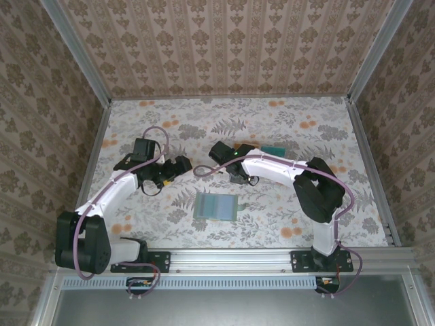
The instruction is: Take the credit cards out of the card holder
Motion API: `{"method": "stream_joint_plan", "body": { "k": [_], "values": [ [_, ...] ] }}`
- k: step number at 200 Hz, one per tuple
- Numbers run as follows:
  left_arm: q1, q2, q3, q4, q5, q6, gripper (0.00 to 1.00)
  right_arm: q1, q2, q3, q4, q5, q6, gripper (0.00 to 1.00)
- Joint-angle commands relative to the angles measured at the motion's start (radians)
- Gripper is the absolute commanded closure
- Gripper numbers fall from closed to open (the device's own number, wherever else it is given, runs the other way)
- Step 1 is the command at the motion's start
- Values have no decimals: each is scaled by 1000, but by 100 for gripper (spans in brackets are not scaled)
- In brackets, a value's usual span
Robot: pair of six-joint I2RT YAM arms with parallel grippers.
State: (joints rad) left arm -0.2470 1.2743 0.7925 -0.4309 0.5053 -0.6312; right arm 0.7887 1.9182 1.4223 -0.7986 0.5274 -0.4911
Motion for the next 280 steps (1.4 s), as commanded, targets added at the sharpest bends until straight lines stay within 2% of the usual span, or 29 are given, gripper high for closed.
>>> {"method": "stream_joint_plan", "body": {
  "k": [1,40,72,111,168,208,280],
  "values": [
    [6,4,-8,1,25,14,4,-5,2,6,3,43,27,77],
    [6,-6,-17,3,29,11,4,-5,-26,12,-8,23,63,77],
    [3,7,-31,27,50,-3,7,-3,-104,11,-12,-44,161,77],
    [-11,32,-28,28,59,-3,10,2,-195,-8,1,-181,357,84],
    [-37,61,-9,27,61,5,12,9,-305,-111,120,-333,720,86],
    [-54,82,3,27,61,8,11,13,-324,-189,209,-431,855,83],
    [-80,81,13,27,67,19,11,28,-268,-261,312,-569,1019,84]
  ]
}}
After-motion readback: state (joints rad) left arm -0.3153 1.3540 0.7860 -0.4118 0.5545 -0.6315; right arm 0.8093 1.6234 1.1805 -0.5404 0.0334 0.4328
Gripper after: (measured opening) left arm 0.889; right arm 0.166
